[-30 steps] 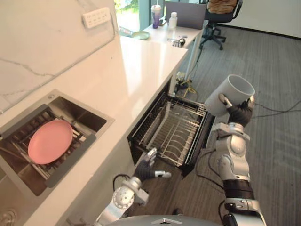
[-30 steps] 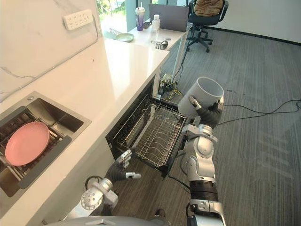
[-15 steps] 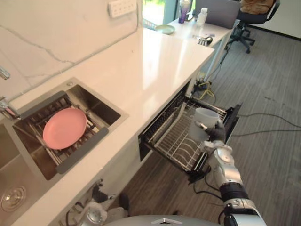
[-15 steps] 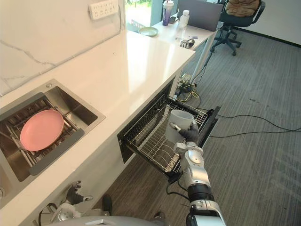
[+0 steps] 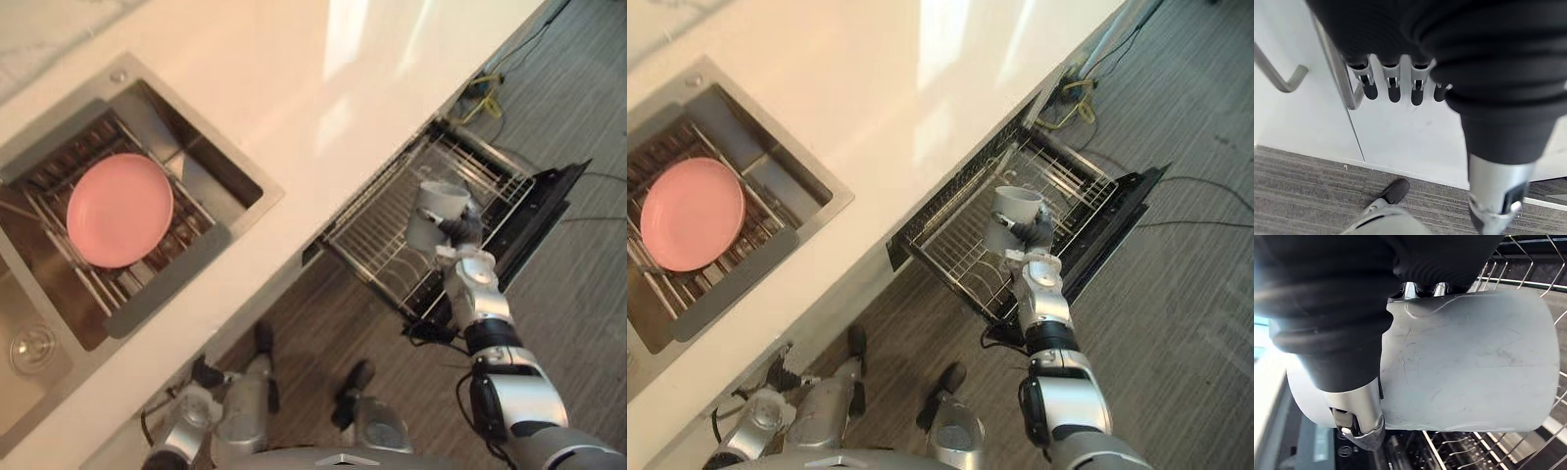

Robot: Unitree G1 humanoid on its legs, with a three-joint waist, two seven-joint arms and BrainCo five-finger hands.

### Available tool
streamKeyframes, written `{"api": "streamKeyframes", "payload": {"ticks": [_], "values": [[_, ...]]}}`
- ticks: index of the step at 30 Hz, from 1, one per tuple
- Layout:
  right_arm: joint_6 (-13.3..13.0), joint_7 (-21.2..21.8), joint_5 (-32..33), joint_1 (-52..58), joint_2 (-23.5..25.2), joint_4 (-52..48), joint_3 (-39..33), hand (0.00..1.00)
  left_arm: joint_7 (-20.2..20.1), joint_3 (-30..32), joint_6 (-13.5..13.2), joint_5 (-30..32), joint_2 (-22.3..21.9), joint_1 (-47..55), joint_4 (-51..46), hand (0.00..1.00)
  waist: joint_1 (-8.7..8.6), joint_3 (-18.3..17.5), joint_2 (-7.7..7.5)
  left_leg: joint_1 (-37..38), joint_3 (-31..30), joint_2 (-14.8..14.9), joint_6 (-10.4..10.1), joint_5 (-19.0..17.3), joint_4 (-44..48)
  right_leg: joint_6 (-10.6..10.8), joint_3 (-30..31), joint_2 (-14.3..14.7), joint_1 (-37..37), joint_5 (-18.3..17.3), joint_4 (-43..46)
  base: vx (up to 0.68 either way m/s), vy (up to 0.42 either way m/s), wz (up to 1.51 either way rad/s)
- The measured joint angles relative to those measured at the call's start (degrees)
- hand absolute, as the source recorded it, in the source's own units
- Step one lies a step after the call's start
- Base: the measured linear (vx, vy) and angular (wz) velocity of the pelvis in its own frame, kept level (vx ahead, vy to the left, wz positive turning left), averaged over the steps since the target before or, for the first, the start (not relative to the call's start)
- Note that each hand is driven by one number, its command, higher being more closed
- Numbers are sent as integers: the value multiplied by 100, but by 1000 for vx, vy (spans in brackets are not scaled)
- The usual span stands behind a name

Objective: Walk over to the sink, pick up the cup, carry it to the dishwasher, place the cup inside the dishwasher, then close the dishwasher door

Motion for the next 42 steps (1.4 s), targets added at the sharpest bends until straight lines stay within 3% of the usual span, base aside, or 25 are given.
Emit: {"api": "streamKeyframes", "payload": {"ticks": [1, 4, 6, 10, 13, 16, 21, 22, 26, 29, 34, 42], "values": [[-4, 20, -76, -54, -31, 50, 9, 100, -66, 45, 0, -131, -4, -47, 0, 0, 4, 70, 0, -16, -18, 0, -1, 3, 0, -5, -4, -8, -22, -23, 43, 2, -12, 10], [4, 241, -609, -256, -231, 417, 62, 100, -482, 547, 356, -1607, 15, -75, 90, 0, 116, 343, -43, -192, -188, 33, -44, 33, 1, -32, -14, 0, -199, -156, 221, 20, -41, 16], [12, 400, -799, -337, -398, 687, 189, 100, -360, 880, 550, -2017, 6, -74, 511, 0, 198, 499, -93, -269, -307, 43, -66, 48, 1, -49, -11, 16, -229, -232, 277, 15, -35, 27], [53, 788, -905, -614, -587, 1112, 580, 100, 78, 1263, 835, -2219, 75, 67, 1389, 0, 377, 656, -148, -575, -530, 60, -80, 129, 4, -91, 58, 42, -446, -272, 333, 18, -10, 27], [109, 1015, -1022, -652, -548, 1261, 973, 100, 225, 1261, 803, -2321, 58, 88, 1461, 0, 533, 657, -149, -606, -647, 14, -74, 156, 4, -85, 152, -7, -471, -395, 486, -13, 23, 23], [123, 1056, -1175, -750, -502, 1290, 1165, 100, 342, 1259, 671, -2322, 54, 22, 1457, 0, 571, 662, -158, -639, -780, -24, -94, 211, 4, -39, 223, -59, -522, -548, 672, -55, 17, 21], [119, 1062, -1240, -1010, -538, 1471, 1409, 100, 390, 1245, 676, -2321, 2, 4, 1493, 0, 593, 668, -167, -719, -870, 30, -125, 276, 1, -72, 243, -109, -695, -742, 1005, -72, -20, 5], [131, 1061, -1243, -1036, -541, 1512, 1427, 0, 391, 1242, 676, -2321, -2, 2, 1495, 0, 595, 667, -167, -719, -876, 36, -132, 280, 1, -82, 245, -124, -721, -779, 1068, -60, -45, 3], [258, 1065, -1235, -1060, -492, 1542, 1632, 0, 412, 1232, 677, -2322, -3, 1, 1529, 0, 636, 666, -165, -712, -901, 81, -167, 325, -1, -91, 264, -153, -810, -916, 1357, -44, -66, 1], [504, 1039, -1203, -1088, -459, 1779, 1631, 0, 415, 1207, 683, -2323, -6, -23, 1540, 0, 712, 665, -163, -713, -908, 113, -198, 349, -2, -116, 281, -170, -892, -1025, 1569, -38, -90, 0], [760, 780, -978, -1091, -401, 1918, 1491, 0, 430, 1197, 738, -2354, -101, -23, 1575, 0, 706, 663, -159, -717, -975, 121, -246, 383, -3, -150, 278, -246, -979, -1226, 1870, -48, -84, 5], [696, 206, -686, -982, -366, 1432, 871, 0, 514, 1205, 939, -2388, -103, 13, 1472, 0, 682, 662, -159, -614, -905, 170, -260, 393, -4, -163, 358, -246, -934, -1252, 1917, -40, -66, -2]]}}
